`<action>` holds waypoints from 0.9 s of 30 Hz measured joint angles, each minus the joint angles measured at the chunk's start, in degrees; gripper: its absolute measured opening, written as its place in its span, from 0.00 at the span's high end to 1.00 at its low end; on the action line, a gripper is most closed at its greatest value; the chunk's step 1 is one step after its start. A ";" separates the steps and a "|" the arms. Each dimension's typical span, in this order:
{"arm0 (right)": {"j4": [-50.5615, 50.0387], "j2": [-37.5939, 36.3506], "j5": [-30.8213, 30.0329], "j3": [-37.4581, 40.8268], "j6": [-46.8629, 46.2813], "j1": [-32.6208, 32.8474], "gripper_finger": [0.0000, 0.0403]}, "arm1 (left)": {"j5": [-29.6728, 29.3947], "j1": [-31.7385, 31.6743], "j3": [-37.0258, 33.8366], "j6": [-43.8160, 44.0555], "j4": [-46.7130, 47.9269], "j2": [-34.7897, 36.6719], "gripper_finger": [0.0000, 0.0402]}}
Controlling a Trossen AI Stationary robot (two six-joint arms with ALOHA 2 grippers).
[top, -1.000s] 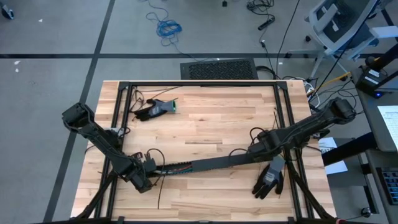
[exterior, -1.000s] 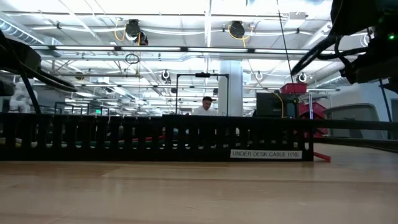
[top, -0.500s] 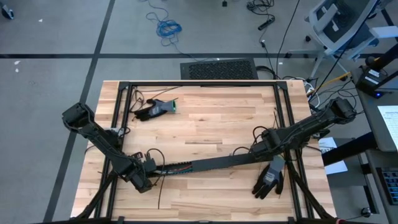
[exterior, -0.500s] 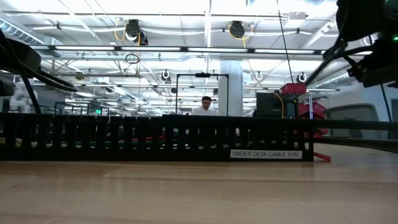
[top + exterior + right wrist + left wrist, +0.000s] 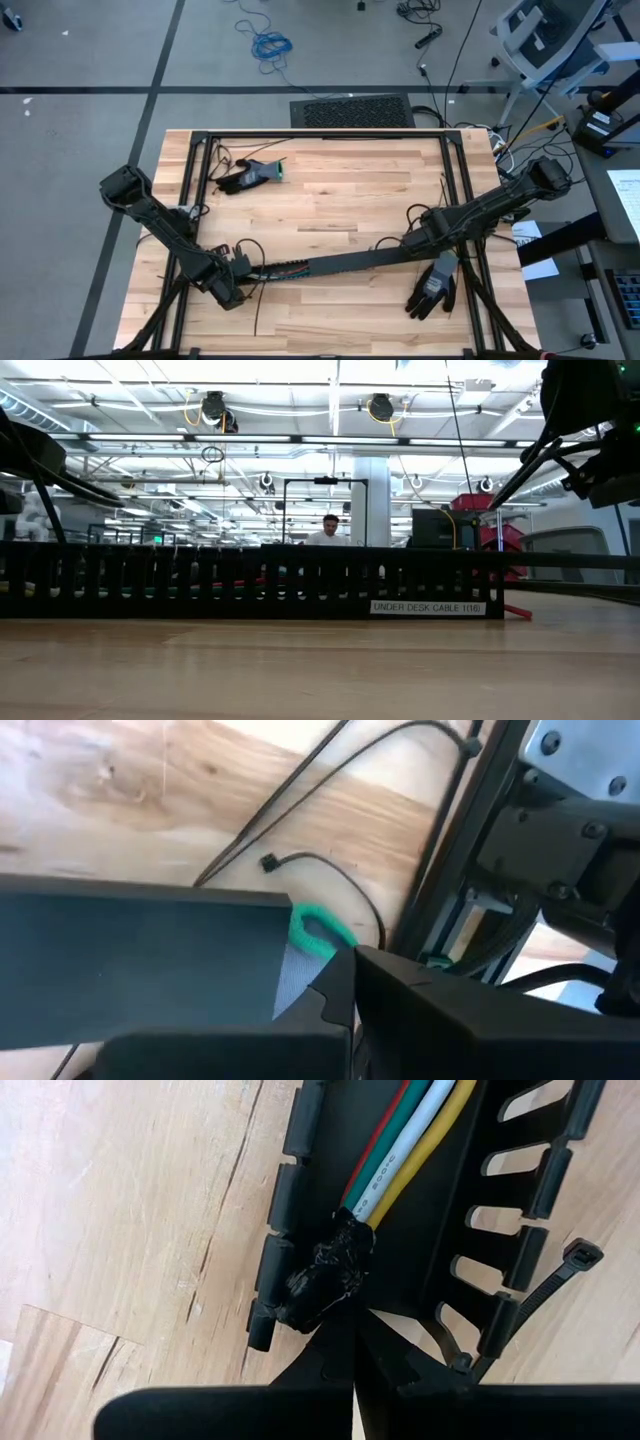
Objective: Ziptie cables
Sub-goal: Close the black cable duct
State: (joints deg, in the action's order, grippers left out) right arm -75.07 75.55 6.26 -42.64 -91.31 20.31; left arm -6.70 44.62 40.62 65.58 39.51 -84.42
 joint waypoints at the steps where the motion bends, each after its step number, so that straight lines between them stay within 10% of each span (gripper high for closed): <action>1: 0.06 0.00 0.42 -0.04 0.32 -0.01 1.00 | -0.28 0.02 -0.02 0.00 0.00 0.00 1.00; 11: 12.35 0.00 1.78 1.30 -2.49 0.04 1.00 | -0.98 0.02 0.00 0.07 0.20 0.00 1.00; 27: 1.96 0.02 1.11 -1.92 -13.01 3.90 1.00 | -1.32 0.00 0.07 0.03 0.75 0.00 1.00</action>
State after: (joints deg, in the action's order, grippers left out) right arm -73.11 75.57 7.37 -44.56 -104.32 24.21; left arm -8.02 44.62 40.69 65.61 40.26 -84.42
